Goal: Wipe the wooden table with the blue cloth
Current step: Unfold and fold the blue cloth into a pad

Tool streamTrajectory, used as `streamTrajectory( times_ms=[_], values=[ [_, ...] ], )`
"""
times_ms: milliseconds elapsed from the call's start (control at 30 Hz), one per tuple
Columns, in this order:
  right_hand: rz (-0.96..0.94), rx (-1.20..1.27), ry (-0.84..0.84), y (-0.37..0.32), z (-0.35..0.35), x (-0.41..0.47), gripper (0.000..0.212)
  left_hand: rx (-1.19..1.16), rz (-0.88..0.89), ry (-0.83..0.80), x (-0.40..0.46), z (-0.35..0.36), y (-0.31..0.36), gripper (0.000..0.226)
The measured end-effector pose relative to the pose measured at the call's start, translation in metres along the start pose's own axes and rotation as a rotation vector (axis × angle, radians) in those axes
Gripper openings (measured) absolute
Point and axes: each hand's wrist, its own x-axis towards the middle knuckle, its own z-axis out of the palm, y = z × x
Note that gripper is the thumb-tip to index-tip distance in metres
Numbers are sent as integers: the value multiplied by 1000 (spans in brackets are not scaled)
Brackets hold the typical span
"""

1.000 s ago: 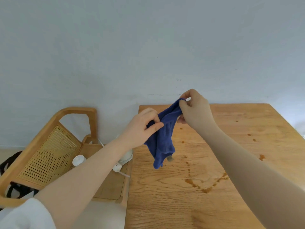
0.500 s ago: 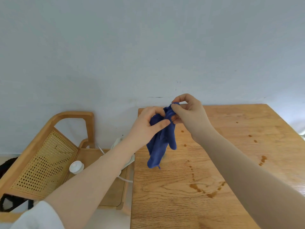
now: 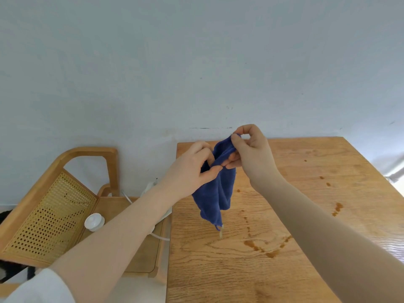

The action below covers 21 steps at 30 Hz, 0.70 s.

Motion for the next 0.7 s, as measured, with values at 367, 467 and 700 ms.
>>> streamTrajectory(
  times_ms=[367, 467, 700],
  values=[
    [177, 636, -23, 3, 5, 0, 14, -256, -118, 1, -5, 0, 3, 11],
    [185, 630, -22, 5, 5, 1, 15, -392, -215, -82, -7, 2, 5, 17],
    [94, 200, 35, 10, 2, 7, 14, -454, -239, -313, -10, -9, -22, 28]
  ],
)
